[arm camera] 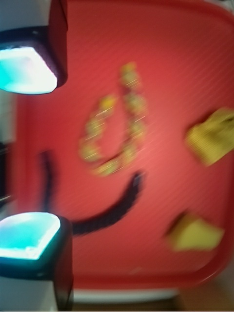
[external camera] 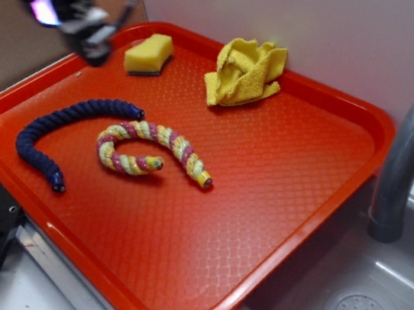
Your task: Grab the yellow cloth.
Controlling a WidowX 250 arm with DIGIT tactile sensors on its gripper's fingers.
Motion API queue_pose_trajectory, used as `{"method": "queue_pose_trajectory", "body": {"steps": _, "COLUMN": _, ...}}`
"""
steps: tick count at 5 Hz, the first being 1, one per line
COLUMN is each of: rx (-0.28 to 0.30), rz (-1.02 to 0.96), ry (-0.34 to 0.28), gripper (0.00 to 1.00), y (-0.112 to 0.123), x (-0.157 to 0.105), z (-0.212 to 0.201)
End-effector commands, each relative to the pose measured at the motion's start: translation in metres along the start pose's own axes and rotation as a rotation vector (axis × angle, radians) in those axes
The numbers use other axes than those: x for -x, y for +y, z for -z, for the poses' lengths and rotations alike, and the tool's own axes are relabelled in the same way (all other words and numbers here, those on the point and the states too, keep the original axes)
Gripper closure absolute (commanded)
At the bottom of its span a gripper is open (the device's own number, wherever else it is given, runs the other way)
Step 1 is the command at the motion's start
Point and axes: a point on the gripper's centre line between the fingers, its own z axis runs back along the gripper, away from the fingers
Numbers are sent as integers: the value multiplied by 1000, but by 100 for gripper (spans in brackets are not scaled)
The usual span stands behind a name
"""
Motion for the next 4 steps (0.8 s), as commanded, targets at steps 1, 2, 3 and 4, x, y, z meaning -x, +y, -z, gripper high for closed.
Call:
{"method": "queue_pose_trajectory", "body": {"steps": 1, "rx": 100, "rz": 105, "ry": -169, "gripper": 0, "y": 13, "x": -67, "z": 38}}
{"method": "queue_pose_trajectory", "body": {"steps": 2, "rx": 108, "rz": 106, "ry": -188, "gripper": 0, "y": 18, "x": -91, "z": 43}}
{"method": "queue_pose_trajectory", "body": {"steps": 3, "rx": 124, "rz": 101, "ry": -192, "gripper": 0, "y": 27, "x": -107, "z": 47}}
{"method": "queue_pose_trajectory", "body": {"steps": 4, "rx": 147, "rz": 125, "ry": -169, "gripper": 0, "y": 21, "x": -112, "z": 43}}
